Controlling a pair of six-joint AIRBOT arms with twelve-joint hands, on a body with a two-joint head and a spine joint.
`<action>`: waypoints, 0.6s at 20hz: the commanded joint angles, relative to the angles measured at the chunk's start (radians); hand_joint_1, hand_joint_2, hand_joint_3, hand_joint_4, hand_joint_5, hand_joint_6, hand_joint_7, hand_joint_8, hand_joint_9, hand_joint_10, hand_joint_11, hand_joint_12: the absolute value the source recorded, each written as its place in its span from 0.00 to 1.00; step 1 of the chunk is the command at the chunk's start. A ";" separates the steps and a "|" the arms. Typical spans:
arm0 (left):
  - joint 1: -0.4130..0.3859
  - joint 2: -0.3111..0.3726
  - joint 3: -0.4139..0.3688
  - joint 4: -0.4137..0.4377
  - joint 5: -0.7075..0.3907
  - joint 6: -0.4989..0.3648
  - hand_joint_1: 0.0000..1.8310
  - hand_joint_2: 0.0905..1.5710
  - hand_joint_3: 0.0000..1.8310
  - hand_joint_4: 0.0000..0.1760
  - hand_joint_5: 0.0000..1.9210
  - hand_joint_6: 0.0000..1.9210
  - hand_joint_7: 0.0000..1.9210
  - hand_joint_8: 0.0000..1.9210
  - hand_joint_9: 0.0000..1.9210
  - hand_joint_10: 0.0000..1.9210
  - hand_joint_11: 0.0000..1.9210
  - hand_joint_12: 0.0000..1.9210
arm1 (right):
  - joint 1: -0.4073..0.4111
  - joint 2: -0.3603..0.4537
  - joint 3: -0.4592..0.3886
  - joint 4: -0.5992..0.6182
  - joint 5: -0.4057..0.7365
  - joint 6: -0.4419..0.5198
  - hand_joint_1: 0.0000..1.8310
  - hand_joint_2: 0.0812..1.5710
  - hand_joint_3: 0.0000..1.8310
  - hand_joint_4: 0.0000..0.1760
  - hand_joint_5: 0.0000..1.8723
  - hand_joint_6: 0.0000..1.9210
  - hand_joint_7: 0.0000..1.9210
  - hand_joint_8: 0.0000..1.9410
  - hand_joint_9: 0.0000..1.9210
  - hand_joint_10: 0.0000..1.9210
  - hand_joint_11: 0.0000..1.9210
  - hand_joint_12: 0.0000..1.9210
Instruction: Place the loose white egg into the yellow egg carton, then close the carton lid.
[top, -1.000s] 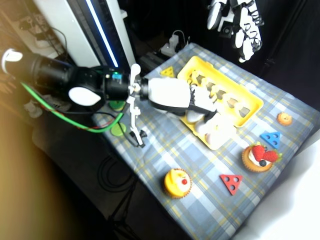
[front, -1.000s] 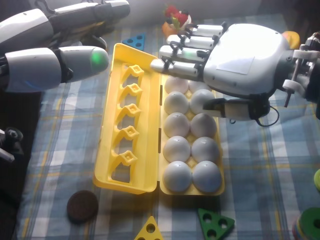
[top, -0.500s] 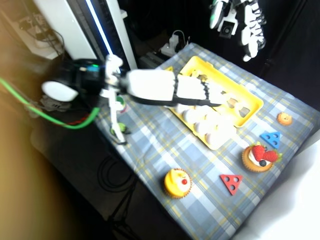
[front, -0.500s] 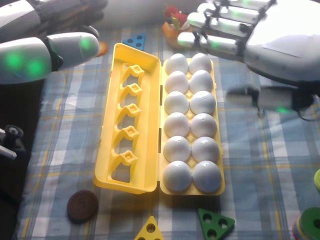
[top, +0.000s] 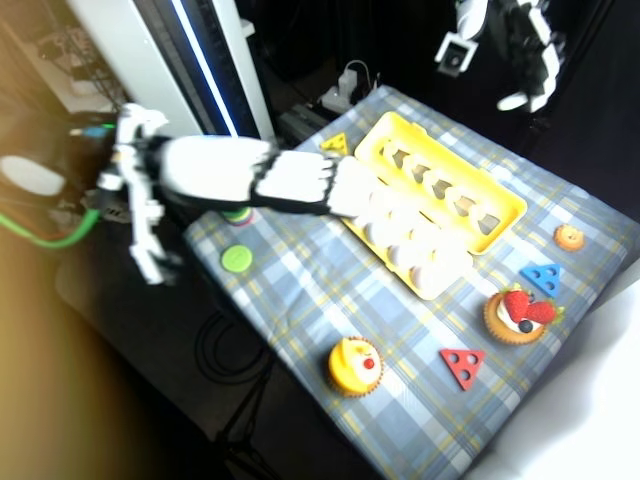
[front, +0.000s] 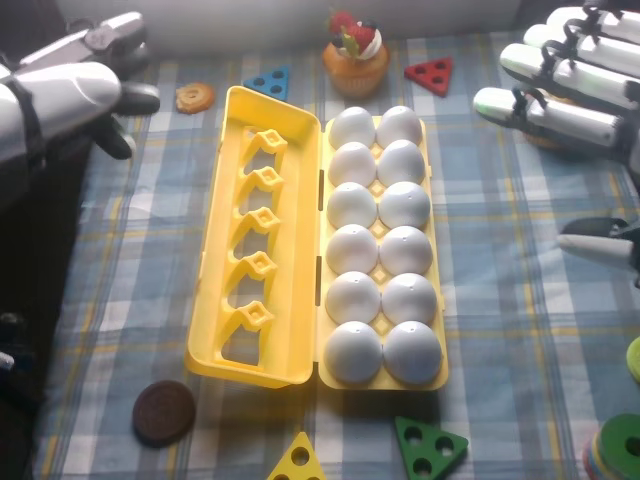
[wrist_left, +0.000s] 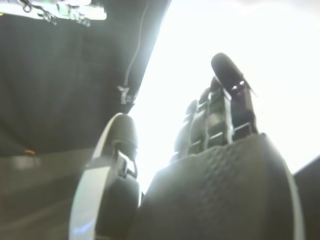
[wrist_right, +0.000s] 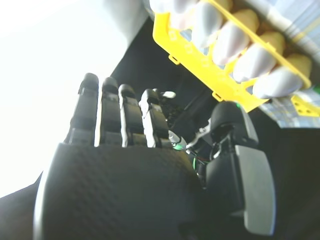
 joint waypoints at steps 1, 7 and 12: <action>0.000 -0.006 0.009 -0.034 -0.149 -0.017 0.00 0.82 0.00 0.00 0.00 0.00 0.05 0.00 0.00 0.28 0.00 0.79 | 0.004 0.011 -0.004 0.013 0.173 -0.005 0.15 0.77 0.00 0.06 0.00 0.00 0.00 0.00 0.00 0.00 0.00 0.00; 0.085 -0.067 0.043 -0.039 -0.109 -0.119 0.00 0.79 0.00 0.00 0.00 0.00 0.02 0.00 0.15 0.11 0.02 0.68 | -0.021 0.032 -0.015 0.032 0.212 -0.005 0.19 0.77 0.00 0.32 0.00 0.00 0.00 0.00 0.00 0.00 0.00 0.00; 0.085 -0.108 0.069 0.025 -0.047 -0.181 0.00 0.78 0.00 0.00 0.00 0.00 0.00 0.00 0.15 0.05 0.03 0.70 | -0.021 0.032 -0.015 0.032 0.220 -0.005 0.19 0.77 0.00 0.34 0.00 0.00 0.00 0.00 0.00 0.00 0.00 0.00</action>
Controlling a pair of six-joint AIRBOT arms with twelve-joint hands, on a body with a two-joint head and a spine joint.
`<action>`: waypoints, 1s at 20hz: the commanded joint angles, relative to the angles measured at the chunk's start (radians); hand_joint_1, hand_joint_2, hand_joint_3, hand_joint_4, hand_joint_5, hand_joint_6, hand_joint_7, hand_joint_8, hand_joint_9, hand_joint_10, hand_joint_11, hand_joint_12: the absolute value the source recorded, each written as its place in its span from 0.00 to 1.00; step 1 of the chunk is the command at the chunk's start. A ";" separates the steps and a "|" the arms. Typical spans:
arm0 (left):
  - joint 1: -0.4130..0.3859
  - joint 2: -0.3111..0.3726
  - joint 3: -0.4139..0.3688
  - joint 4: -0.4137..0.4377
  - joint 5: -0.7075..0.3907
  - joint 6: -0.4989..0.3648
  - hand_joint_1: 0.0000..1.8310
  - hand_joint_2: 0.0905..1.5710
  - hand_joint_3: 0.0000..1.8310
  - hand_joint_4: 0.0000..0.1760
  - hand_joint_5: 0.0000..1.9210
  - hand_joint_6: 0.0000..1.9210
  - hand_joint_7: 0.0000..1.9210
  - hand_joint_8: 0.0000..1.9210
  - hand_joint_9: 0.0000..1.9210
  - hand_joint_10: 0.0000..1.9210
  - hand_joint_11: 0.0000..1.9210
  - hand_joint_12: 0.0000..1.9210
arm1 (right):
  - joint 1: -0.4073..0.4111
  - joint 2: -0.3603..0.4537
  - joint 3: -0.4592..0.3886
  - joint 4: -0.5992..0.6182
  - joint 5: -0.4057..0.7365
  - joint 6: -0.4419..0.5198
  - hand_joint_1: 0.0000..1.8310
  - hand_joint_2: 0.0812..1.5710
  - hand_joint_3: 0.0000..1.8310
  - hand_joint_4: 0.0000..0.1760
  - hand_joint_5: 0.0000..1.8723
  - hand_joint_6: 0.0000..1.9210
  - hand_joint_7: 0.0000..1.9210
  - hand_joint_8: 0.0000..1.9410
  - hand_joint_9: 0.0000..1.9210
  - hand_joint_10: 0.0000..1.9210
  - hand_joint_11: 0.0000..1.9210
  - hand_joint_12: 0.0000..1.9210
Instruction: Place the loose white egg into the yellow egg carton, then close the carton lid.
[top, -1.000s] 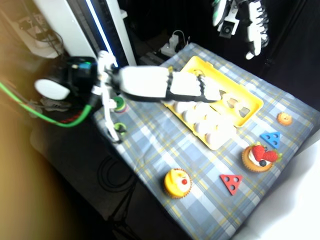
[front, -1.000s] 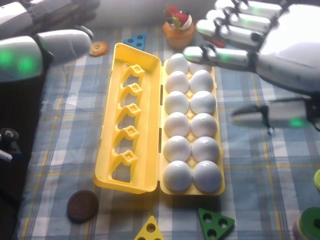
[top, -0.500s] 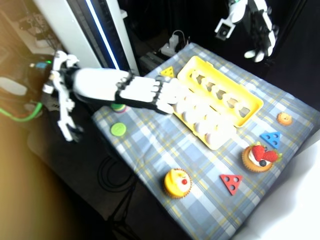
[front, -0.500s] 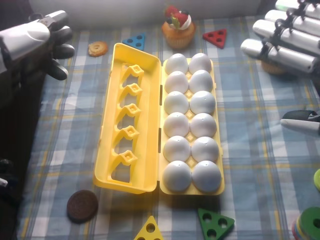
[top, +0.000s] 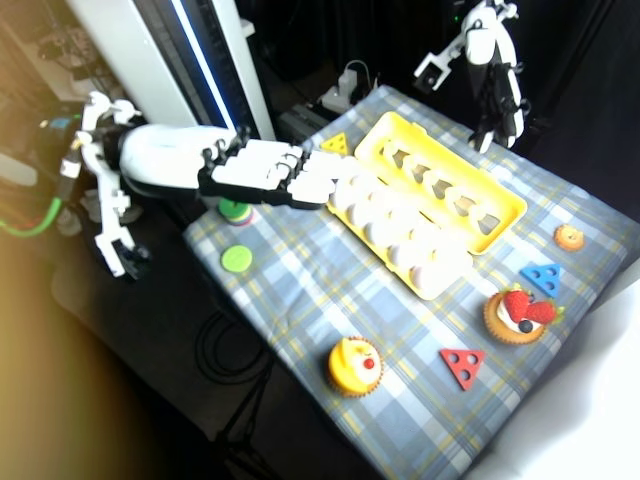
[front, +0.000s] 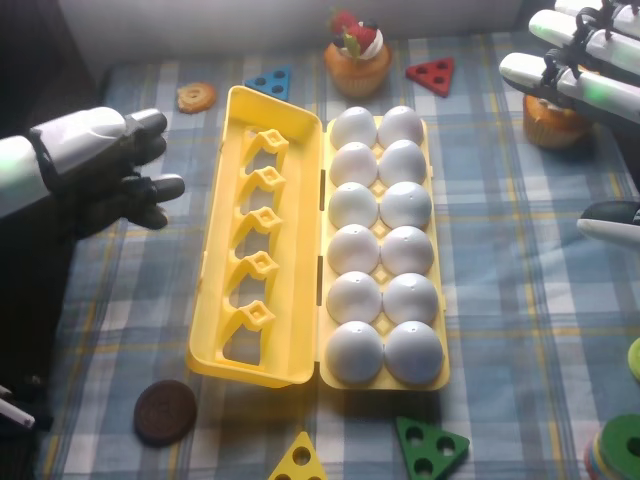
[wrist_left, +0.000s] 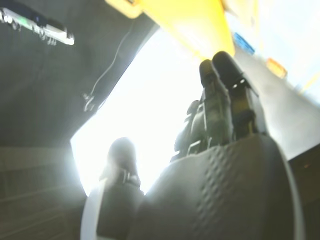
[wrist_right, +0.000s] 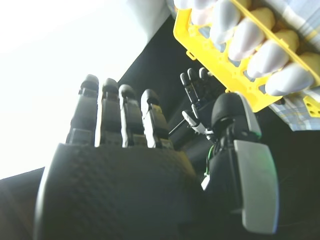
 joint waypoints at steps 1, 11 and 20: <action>-0.006 -0.007 0.004 -0.010 -0.101 -0.017 0.00 0.77 0.00 0.07 0.00 0.00 0.00 0.00 0.13 0.04 0.01 0.69 | 0.008 0.003 -0.001 0.002 0.130 -0.002 0.21 0.77 0.00 0.32 0.00 0.00 0.00 0.00 0.00 0.00 0.00 0.00; -0.029 -0.063 0.035 0.073 -0.052 -0.083 0.00 0.79 0.00 0.00 0.00 0.00 0.00 0.00 0.14 0.02 0.04 0.80 | 0.008 0.004 -0.001 0.001 0.133 -0.002 0.21 0.77 0.00 0.47 0.00 0.00 0.00 0.00 0.00 0.00 0.00 0.00; -0.058 -0.066 0.013 0.120 -0.173 -0.121 0.00 0.76 0.00 0.08 0.00 0.00 0.00 0.00 0.13 0.01 0.05 0.72 | 0.005 0.004 -0.001 0.006 0.133 -0.002 0.22 0.77 0.00 0.56 0.00 0.00 0.00 0.00 0.00 0.00 0.00 0.00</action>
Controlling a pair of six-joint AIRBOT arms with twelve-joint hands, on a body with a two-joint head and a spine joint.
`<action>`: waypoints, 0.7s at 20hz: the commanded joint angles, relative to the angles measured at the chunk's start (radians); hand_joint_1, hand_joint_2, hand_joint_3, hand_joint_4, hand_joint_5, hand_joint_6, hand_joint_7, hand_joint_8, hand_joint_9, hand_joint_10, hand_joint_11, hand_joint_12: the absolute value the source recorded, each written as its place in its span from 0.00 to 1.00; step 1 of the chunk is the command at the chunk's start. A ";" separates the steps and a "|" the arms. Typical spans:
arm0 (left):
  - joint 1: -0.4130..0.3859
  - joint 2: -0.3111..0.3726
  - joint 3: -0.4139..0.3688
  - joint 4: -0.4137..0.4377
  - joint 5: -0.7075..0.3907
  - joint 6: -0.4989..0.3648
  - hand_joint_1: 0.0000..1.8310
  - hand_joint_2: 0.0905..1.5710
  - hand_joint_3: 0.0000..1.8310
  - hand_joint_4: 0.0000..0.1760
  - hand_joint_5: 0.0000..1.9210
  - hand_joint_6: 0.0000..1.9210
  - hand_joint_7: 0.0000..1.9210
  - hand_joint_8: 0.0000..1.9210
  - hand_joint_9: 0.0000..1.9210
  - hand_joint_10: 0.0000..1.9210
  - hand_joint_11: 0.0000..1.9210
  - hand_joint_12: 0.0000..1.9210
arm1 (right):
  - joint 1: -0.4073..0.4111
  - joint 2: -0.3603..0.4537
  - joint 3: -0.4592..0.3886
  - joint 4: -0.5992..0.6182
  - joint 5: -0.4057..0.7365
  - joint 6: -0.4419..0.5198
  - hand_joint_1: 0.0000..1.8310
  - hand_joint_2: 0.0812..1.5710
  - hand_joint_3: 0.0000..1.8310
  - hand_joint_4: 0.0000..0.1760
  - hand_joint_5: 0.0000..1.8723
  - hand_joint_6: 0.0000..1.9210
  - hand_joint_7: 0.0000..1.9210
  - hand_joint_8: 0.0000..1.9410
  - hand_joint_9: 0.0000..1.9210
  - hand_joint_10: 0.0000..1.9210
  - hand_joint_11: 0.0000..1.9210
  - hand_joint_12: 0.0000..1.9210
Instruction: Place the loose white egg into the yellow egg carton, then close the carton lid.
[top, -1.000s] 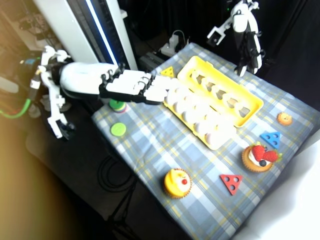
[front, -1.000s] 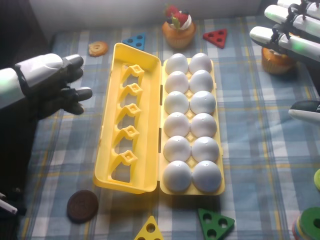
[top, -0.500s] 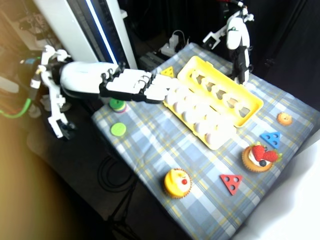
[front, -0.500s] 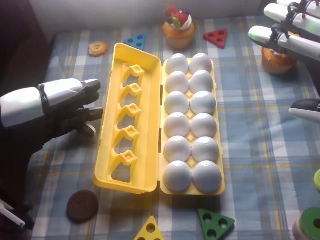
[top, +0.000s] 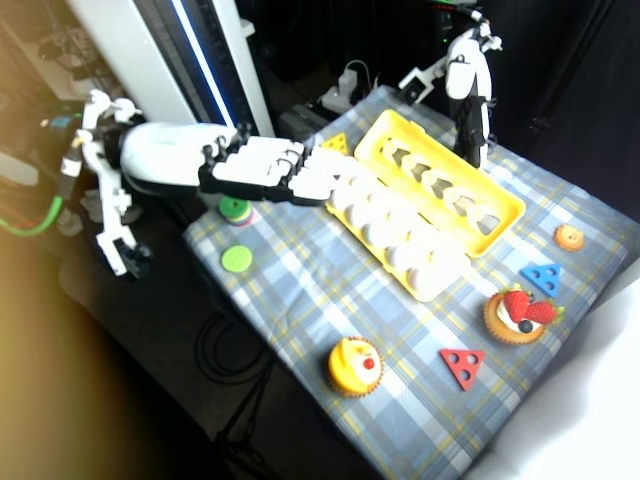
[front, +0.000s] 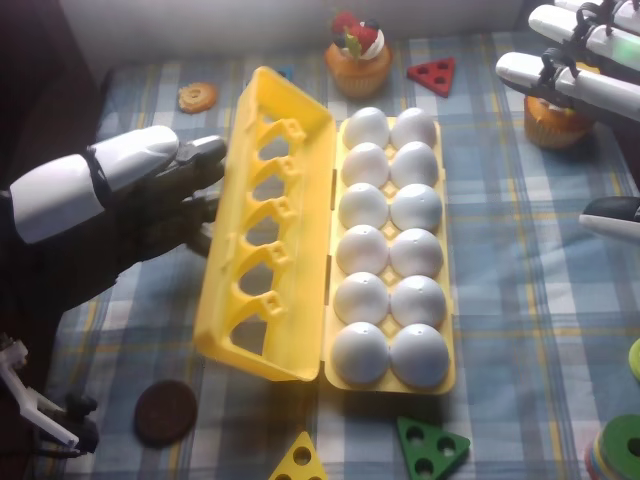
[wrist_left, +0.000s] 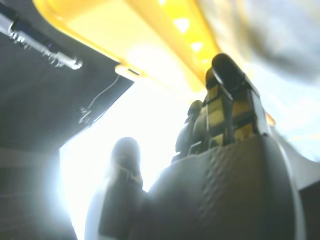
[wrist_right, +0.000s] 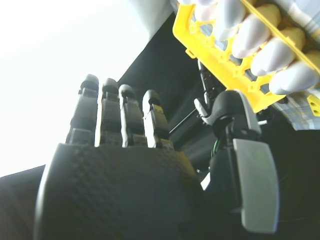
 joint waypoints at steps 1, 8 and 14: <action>-0.017 0.003 -0.004 -0.006 -0.153 -0.009 0.00 0.75 0.00 0.13 0.00 0.00 0.00 0.00 0.14 0.02 0.08 0.67 | 0.006 0.004 -0.001 0.003 0.125 -0.002 0.23 0.77 0.00 0.56 0.00 0.00 0.00 0.00 0.00 0.00 0.00 0.00; -0.132 0.003 -0.019 0.118 -0.158 0.000 0.00 0.72 0.00 0.00 0.00 0.00 0.00 0.00 0.17 0.01 0.14 0.61 | 0.006 0.011 -0.002 0.005 0.130 -0.002 0.24 0.77 0.00 0.57 0.00 0.00 0.00 0.00 0.00 0.00 0.00 0.00; -0.307 -0.061 0.054 0.368 0.015 -0.112 0.04 0.89 0.01 0.13 0.00 0.00 0.00 0.00 0.15 0.01 0.00 0.92 | 0.006 0.023 -0.004 0.005 0.132 -0.002 0.28 0.79 0.00 0.48 0.00 0.00 0.00 0.00 0.00 0.00 0.00 0.00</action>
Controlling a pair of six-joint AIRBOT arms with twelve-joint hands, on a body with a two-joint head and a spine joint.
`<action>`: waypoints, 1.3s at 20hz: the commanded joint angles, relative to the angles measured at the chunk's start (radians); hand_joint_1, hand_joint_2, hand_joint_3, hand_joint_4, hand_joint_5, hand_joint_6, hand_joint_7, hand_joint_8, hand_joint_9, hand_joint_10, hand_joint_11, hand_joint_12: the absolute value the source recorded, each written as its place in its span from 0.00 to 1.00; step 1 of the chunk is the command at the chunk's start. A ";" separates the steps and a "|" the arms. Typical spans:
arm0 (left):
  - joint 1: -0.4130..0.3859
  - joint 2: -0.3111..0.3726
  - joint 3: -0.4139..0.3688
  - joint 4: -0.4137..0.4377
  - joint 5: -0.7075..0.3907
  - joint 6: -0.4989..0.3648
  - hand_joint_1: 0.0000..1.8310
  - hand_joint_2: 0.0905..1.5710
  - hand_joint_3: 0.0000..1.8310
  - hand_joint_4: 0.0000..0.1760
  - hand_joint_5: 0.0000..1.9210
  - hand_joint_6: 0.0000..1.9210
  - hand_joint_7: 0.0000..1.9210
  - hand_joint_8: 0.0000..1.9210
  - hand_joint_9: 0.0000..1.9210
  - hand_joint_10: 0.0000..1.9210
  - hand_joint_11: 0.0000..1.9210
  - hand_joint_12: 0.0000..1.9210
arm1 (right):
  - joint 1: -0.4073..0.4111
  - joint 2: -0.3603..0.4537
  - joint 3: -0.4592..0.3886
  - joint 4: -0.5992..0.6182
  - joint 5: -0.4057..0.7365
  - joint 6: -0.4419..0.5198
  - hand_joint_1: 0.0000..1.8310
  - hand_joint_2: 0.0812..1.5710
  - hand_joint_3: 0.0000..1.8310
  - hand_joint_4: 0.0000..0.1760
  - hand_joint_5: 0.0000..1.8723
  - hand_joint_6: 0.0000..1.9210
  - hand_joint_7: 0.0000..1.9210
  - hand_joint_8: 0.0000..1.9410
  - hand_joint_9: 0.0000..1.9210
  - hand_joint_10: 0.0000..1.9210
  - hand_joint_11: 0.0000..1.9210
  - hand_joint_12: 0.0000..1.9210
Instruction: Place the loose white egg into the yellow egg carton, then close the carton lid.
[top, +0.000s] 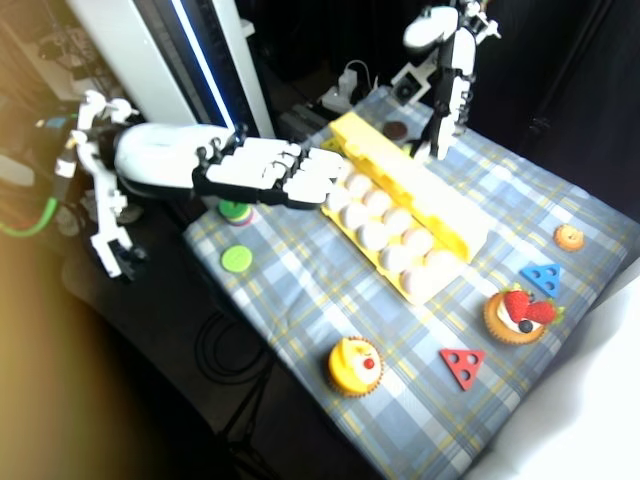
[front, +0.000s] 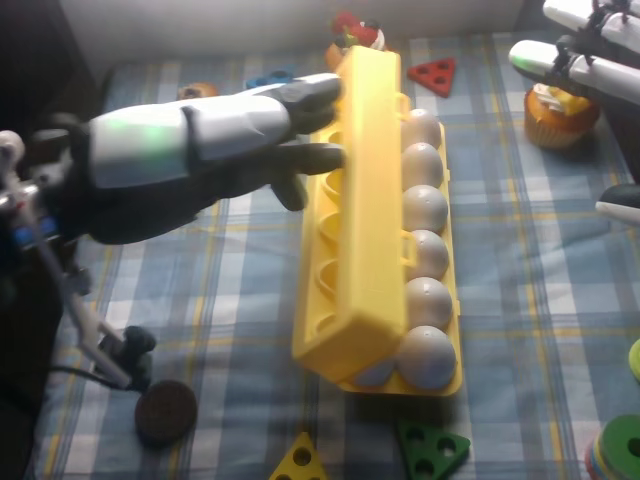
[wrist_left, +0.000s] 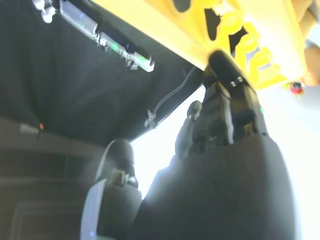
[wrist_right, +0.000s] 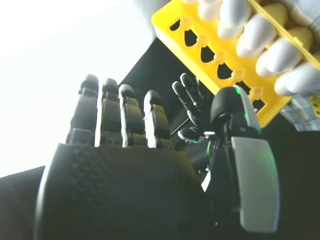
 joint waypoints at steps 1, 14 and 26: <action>-0.030 -0.022 0.008 0.014 -0.061 -0.035 0.04 0.88 0.00 0.21 0.00 0.00 0.00 0.00 0.16 0.02 0.02 0.94 | 0.007 0.006 -0.002 -0.003 0.124 -0.002 0.28 0.79 0.00 0.41 0.00 0.00 0.00 0.00 0.00 0.00 0.00 0.00; -0.259 -0.154 0.091 0.572 0.126 -0.332 0.03 0.87 0.00 0.00 0.00 0.00 0.03 0.00 0.10 0.00 0.00 0.75 | -0.004 0.006 -0.002 0.003 0.123 -0.002 0.24 0.80 0.01 0.30 0.00 0.00 0.00 0.00 0.00 0.00 0.00 0.00; -0.341 0.055 -0.078 0.446 0.093 -0.034 0.00 0.87 0.00 0.00 0.05 0.01 0.05 0.00 0.04 0.01 0.00 0.43 | -0.042 0.049 -0.026 0.019 0.221 -0.002 0.23 0.81 0.00 0.49 0.00 0.00 0.00 0.00 0.00 0.00 0.01 0.01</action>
